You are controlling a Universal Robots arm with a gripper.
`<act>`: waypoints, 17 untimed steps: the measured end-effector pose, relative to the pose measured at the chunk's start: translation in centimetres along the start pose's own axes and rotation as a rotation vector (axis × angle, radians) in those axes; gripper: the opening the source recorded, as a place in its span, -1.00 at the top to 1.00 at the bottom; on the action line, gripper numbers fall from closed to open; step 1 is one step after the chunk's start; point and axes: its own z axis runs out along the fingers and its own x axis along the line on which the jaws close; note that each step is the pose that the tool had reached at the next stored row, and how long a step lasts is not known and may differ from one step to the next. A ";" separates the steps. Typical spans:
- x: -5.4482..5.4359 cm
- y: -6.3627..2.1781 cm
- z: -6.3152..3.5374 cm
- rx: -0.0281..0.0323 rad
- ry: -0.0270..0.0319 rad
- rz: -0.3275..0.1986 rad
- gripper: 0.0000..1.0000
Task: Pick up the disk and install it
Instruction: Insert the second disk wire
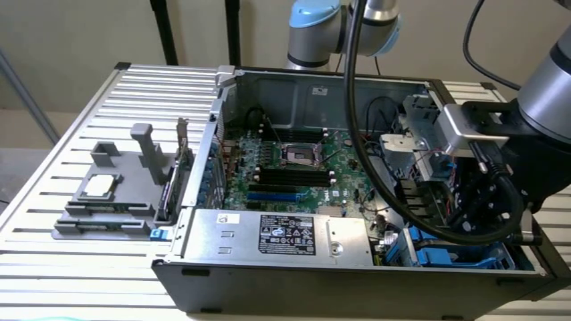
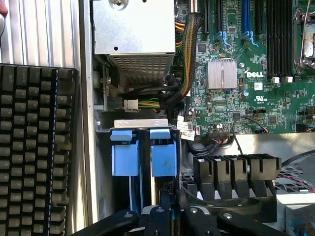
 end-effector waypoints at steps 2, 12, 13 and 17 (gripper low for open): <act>0.0 0.00 0.04 0.0000 -0.0002 0.000 0.67; 0.0 -0.04 -1.97 -0.0014 -0.0031 0.000 0.51; 0.0 0.05 -2.31 -0.0014 -0.0029 0.000 0.51; 0.0 1.25 -2.82 -0.0010 -0.0032 -0.001 0.51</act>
